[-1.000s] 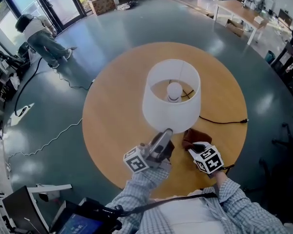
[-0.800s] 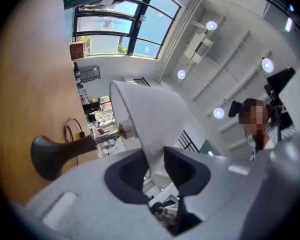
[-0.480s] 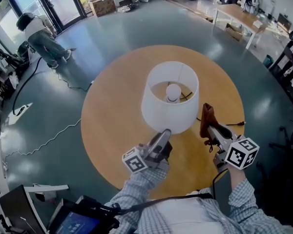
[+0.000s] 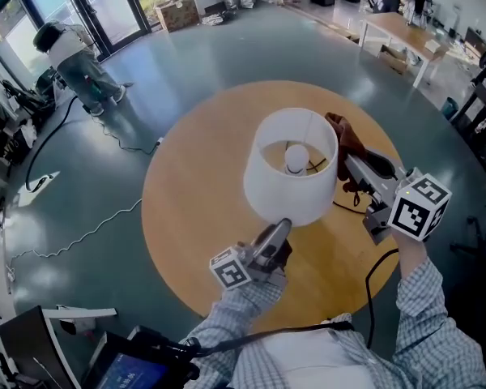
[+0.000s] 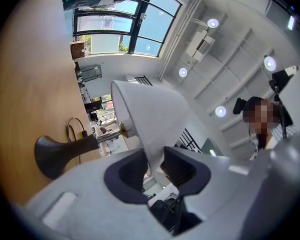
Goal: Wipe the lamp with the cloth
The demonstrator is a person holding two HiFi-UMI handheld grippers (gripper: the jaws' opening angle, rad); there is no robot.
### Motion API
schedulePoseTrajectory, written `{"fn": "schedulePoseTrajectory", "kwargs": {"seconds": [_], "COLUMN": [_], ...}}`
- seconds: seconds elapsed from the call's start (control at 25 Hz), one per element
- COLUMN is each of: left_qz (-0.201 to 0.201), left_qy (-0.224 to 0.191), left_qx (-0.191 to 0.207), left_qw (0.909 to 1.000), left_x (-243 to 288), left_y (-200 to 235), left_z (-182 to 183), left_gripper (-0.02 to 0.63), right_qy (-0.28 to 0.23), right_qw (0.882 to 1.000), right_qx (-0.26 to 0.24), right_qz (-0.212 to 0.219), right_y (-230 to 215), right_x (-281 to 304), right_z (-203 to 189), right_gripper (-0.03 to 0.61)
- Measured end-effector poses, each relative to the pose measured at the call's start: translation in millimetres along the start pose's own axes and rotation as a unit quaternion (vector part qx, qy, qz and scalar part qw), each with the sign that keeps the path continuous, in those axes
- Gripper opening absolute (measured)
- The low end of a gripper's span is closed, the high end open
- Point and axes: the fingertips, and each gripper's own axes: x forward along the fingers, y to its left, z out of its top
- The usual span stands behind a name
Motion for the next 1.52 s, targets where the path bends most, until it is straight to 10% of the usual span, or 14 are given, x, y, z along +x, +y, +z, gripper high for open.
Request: {"fn": "schedulePoseTrajectory", "kwargs": {"seconds": [0.96,1.52], "left_qz": [0.004,0.001], "left_qy": [0.005,0.017], "left_qx": [-0.005,-0.009], "left_qw": [1.0,0.9998], "left_x": [-4.1,-2.1], "left_y": [0.4,1.4], "left_z": [-2.1,-8.3], "left_gripper": [0.084,0.083], "right_qy": [0.191,0.399], "right_qw": [0.973,0.838], "right_qx": [-0.102,-0.271], "right_qz": [0.085,0.255], "right_y": [-52.1,-4.8], "right_x": [101.7,165.1], "right_z": [-9.3,-20.2], "right_gripper": [0.063,0.063]}}
